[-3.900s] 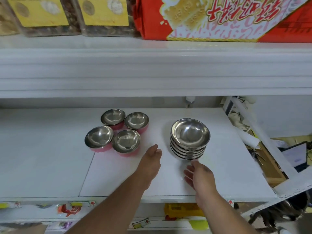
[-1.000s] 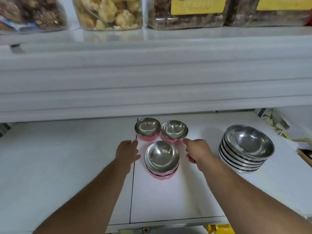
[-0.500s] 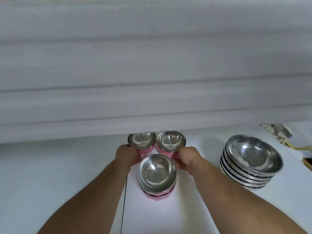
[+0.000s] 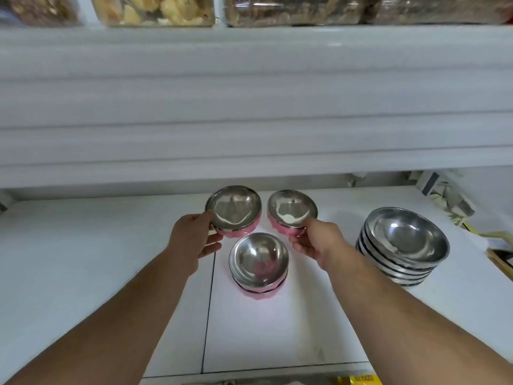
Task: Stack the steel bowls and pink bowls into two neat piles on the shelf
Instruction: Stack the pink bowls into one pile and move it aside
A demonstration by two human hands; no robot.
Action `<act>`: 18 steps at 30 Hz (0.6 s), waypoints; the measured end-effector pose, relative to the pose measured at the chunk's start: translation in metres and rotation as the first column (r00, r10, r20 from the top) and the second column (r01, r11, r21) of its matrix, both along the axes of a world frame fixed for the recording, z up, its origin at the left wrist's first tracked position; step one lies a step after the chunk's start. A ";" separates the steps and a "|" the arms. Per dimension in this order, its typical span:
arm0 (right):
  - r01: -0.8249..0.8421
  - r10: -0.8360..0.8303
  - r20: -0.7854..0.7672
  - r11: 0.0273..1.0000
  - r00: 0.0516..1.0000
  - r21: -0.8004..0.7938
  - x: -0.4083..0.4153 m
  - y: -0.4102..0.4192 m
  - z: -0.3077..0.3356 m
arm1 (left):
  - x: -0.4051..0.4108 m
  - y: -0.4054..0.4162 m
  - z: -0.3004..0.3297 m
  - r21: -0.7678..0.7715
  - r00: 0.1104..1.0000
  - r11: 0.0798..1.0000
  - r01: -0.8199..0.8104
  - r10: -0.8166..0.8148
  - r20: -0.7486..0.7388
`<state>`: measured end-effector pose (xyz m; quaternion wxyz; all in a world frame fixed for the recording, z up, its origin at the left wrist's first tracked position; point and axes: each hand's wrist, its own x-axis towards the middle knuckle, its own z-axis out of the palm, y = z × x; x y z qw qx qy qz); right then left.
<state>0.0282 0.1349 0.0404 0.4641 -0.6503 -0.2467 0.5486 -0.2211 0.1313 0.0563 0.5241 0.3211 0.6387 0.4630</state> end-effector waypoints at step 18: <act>0.052 -0.040 -0.078 0.986 0.996 0.159 0.011 -0.085 0.070 | 0.027 -0.066 0.016 0.051 0.915 0.989 0.138 -0.108 -0.389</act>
